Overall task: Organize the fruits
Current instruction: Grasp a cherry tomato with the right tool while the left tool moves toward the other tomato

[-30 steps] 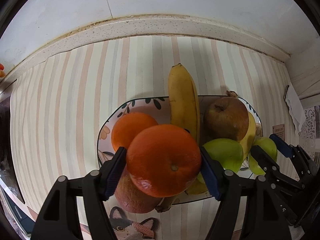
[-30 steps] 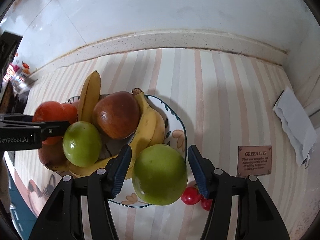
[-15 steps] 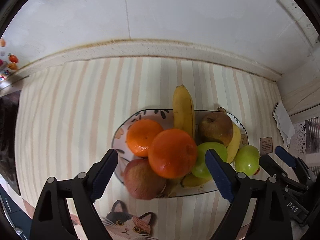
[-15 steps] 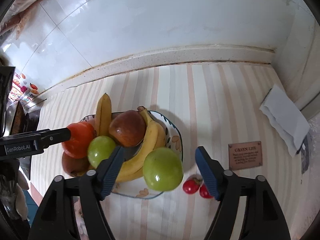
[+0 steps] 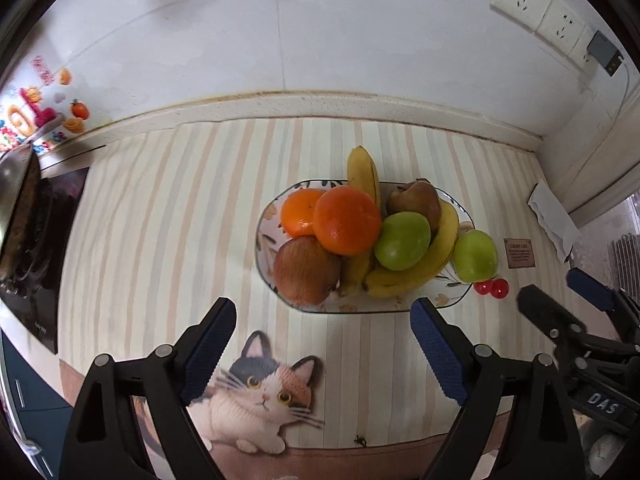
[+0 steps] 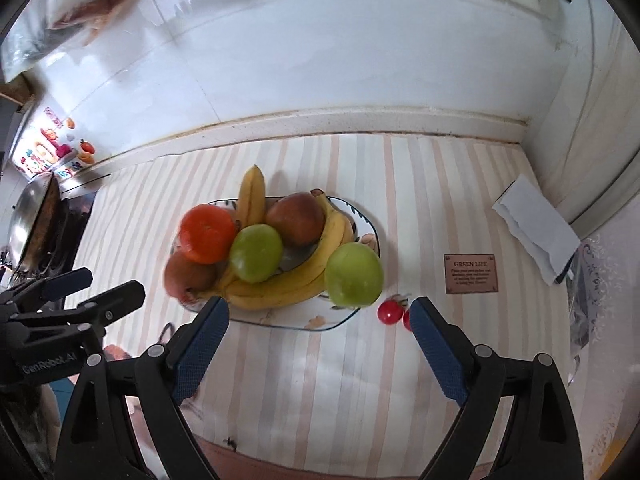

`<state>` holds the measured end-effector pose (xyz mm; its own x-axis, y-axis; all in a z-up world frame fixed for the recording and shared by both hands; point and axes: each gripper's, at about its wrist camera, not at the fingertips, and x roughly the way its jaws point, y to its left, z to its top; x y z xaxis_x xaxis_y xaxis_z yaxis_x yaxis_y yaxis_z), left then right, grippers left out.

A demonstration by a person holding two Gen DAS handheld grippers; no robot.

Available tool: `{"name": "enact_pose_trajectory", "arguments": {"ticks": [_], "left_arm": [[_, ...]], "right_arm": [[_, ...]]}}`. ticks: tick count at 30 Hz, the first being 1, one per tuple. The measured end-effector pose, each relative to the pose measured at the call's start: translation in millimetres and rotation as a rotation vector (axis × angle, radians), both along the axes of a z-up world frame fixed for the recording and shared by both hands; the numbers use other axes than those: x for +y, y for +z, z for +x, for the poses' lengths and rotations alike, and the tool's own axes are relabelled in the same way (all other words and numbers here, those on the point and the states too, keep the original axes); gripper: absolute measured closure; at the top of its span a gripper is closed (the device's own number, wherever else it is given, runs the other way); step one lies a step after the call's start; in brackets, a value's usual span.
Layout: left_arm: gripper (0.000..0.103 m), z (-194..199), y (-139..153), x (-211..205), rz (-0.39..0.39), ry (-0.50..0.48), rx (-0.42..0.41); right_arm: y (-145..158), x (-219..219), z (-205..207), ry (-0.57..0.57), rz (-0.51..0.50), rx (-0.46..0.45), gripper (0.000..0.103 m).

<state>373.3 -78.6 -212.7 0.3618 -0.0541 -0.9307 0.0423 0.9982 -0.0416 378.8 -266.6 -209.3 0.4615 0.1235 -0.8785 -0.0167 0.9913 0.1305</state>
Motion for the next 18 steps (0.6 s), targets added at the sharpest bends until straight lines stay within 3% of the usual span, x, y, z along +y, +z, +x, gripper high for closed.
{"name": "enact_pose_trajectory", "arguments": {"ticks": [7,18], "left_arm": [[0.014,-33.7,24.8,5.0,0.006,0.026,-0.045],[0.014,-64.7,35.4,-4.3,0.025,-0.017,0.032]], "right_arm": [[41.7,1.4,-34.9,0.006,-0.016,-0.072,0.009],[60.0,-1.7,-72.8,0.029,0.028,-0.055,0.009]]}}
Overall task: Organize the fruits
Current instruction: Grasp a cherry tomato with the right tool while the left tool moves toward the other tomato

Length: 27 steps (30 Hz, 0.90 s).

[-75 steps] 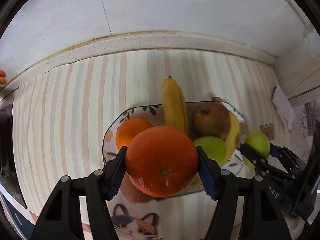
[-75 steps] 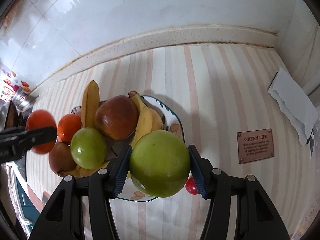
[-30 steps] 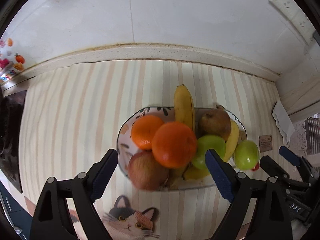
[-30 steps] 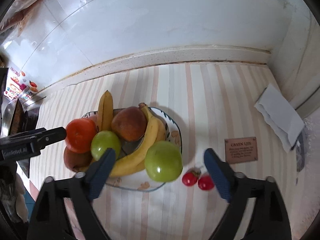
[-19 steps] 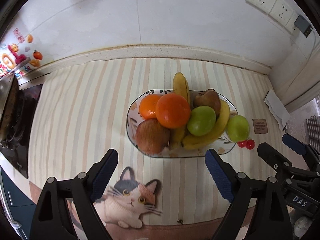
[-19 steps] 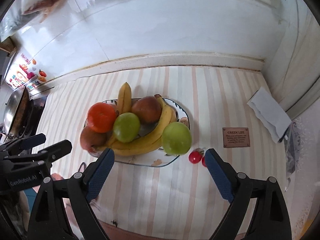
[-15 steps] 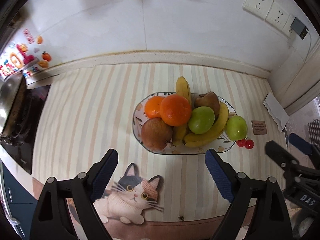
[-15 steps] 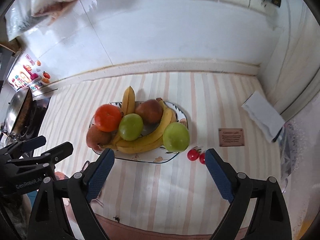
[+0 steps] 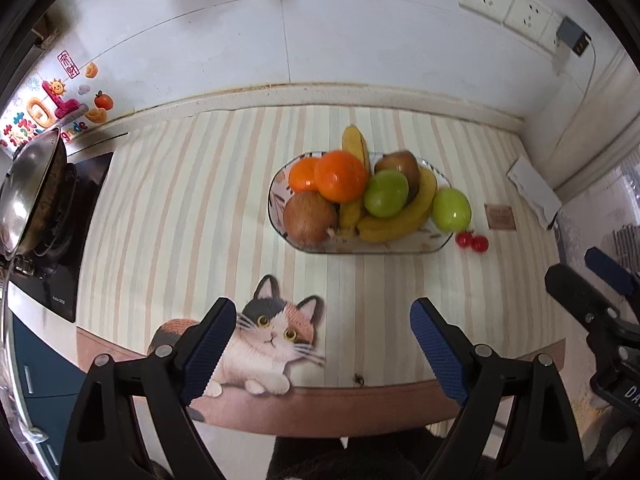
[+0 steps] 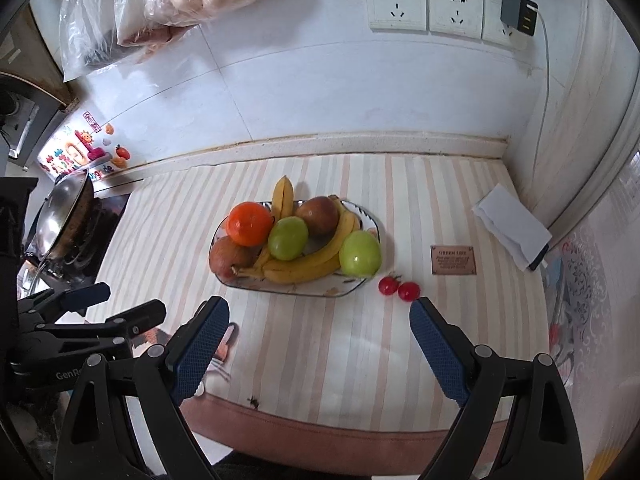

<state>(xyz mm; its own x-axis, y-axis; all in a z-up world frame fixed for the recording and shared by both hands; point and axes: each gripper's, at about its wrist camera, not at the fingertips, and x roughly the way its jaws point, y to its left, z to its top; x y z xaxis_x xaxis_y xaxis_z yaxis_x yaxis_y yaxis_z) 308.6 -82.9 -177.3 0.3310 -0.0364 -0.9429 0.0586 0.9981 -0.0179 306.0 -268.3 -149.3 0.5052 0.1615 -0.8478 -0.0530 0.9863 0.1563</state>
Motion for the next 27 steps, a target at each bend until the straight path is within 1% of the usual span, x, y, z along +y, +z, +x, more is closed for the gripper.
{"name": "enact_pose_trajectory", "arguments": {"ticks": [6,10,12,13,16,17,18,20,22,24,26,27], "left_arm": [[0.014,-3.0,-6.3,-6.4,-0.007,0.008,0.018],[0.014,2.4,-7.5,-12.7,-0.009,0.014,-0.001],[0.014,8.4,-10.7,-18.6,0.016,0.017,-0.036],[0.014,10.8,-12.8,-22.0,0.036,0.017,-0.053],[0.014,20.8,-24.1,-38.9,0.100,0.001,-0.101],[0.014,24.2,-29.4,-45.1,0.120,-0.006,-0.111],[0.014,27.6,-36.1,-52.7,0.140,-0.018,-0.119],[0.014,34.3,-48.5,-64.9,0.168,-0.037,-0.113],[0.014,39.1,-60.3,-77.6,0.180,-0.065,-0.115],[0.014,43.7,-73.9,-90.2,0.208,-0.091,-0.103],[0.014,47.5,-85.4,-98.1,0.221,-0.111,-0.093],[0.014,48.9,-91.5,-101.8,0.227,-0.120,-0.086]], "right_arm": [[-7.7,-7.4,-0.2,0.000,0.032,0.022,0.009],[-24.7,-22.1,11.9,-0.003,0.097,0.061,0.009],[-41.5,-39.6,21.3,-0.029,0.127,0.089,0.009],[-47.7,-46.5,23.0,-0.043,0.131,0.087,0.009],[-75.3,-75.4,33.3,-0.111,0.105,0.093,0.010],[-85.0,-83.3,36.9,-0.123,0.101,0.093,0.016],[-97.3,-91.7,41.4,-0.139,0.091,0.108,0.026],[-118.7,-104.6,49.3,-0.155,0.094,0.133,0.035],[-137.4,-113.5,57.4,-0.153,0.098,0.132,0.037],[-154.2,-117.4,67.6,-0.142,0.095,0.138,0.041],[-168.0,-118.2,77.9,-0.122,0.110,0.141,0.043],[-174.3,-116.4,82.4,-0.107,0.104,0.136,0.045]]}}
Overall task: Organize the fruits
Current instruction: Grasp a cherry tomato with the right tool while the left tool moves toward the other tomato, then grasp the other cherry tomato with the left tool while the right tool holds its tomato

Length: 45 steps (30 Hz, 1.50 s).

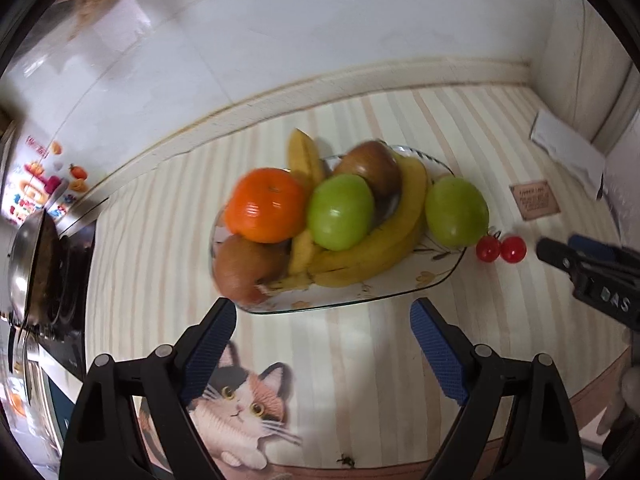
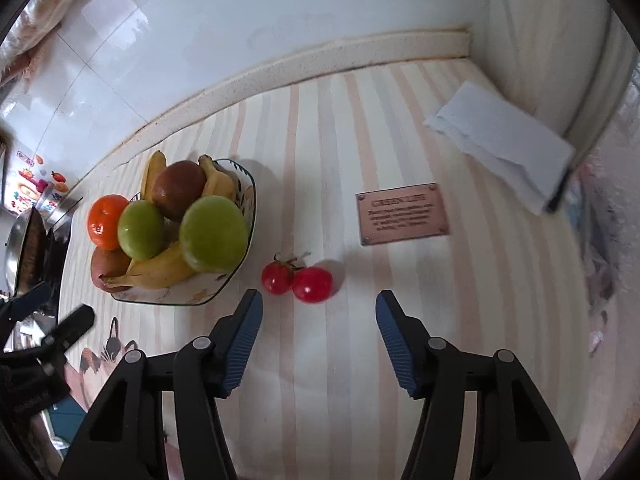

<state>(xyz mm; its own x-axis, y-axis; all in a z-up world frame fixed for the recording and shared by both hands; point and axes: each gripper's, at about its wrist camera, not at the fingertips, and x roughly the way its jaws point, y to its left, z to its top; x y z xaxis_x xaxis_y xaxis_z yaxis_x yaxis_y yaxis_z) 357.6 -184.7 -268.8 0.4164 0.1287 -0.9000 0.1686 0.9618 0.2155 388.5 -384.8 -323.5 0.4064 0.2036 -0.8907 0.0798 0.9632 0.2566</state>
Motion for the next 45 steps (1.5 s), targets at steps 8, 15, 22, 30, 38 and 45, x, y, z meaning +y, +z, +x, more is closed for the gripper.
{"name": "enact_pose_trajectory", "arguments": {"ticks": [8,15,22,30,38,45], "left_arm": [[0.014,1.4,-33.1,-9.8,0.060,-0.029,0.051],[0.014,-1.0,-42.2,-3.5,0.072,-0.015,0.068],[0.014,0.0,-44.3,1.5,0.049,0.009,0.090],[0.014,2.3,-33.6,-10.7,-0.035,-0.014,0.091],[0.014,3.9,-35.1,-85.5,-0.112,-0.184,0.087],[0.023,7.9,-65.6,-165.9,-0.013,-0.343,0.140]], "right_arm": [[-20.8,25.6,20.0,0.132,0.023,-0.026,0.051],[-23.9,68.5,26.1,0.369,-0.091,-0.083,0.060],[-35.3,84.9,29.0,0.445,-0.171,-0.082,0.075],[9.9,59.8,-0.4,0.330,-0.051,-0.164,0.076],[18.1,-22.8,-39.5,0.033,-0.032,-0.145,0.076],[-19.2,-96.4,-66.0,-0.192,0.039,-0.051,0.075]]}}
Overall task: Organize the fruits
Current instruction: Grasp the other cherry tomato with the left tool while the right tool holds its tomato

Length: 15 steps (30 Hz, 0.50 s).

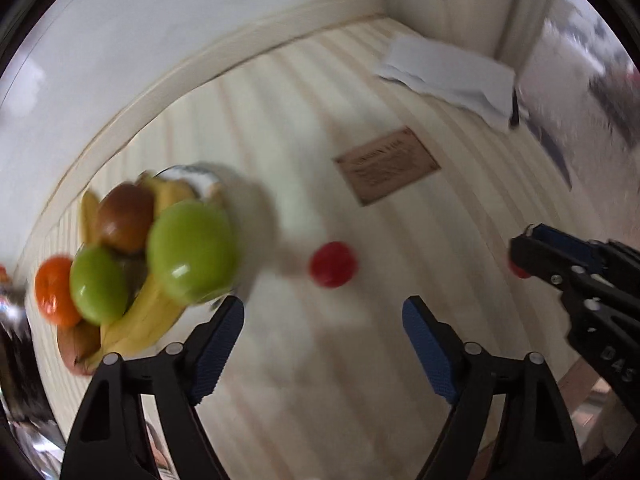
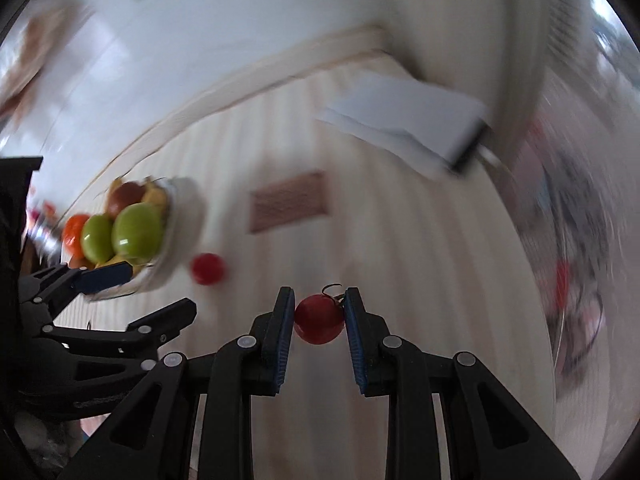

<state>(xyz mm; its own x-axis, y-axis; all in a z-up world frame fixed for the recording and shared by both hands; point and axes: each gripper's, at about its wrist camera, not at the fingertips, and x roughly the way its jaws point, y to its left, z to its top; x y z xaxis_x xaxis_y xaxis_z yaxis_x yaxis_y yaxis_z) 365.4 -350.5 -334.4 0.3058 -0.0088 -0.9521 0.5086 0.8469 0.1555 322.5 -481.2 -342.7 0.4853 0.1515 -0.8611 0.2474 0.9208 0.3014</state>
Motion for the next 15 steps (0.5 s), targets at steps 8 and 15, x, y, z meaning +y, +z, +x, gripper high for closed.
{"name": "enact_pose_trajectory", "arguments": {"ticks": [8,15], "left_arm": [[0.024,3.2,-22.2,-47.8,0.078,-0.098,0.019],[0.037,26.2,-19.3,-43.9,0.022,-0.053,0.042]], "right_arm": [[-0.1,-20.9,-11.9,-0.046,-0.005,0.009,0.075],[9.2,-9.3,-2.8,-0.008,0.005,0.002,0.075]]}}
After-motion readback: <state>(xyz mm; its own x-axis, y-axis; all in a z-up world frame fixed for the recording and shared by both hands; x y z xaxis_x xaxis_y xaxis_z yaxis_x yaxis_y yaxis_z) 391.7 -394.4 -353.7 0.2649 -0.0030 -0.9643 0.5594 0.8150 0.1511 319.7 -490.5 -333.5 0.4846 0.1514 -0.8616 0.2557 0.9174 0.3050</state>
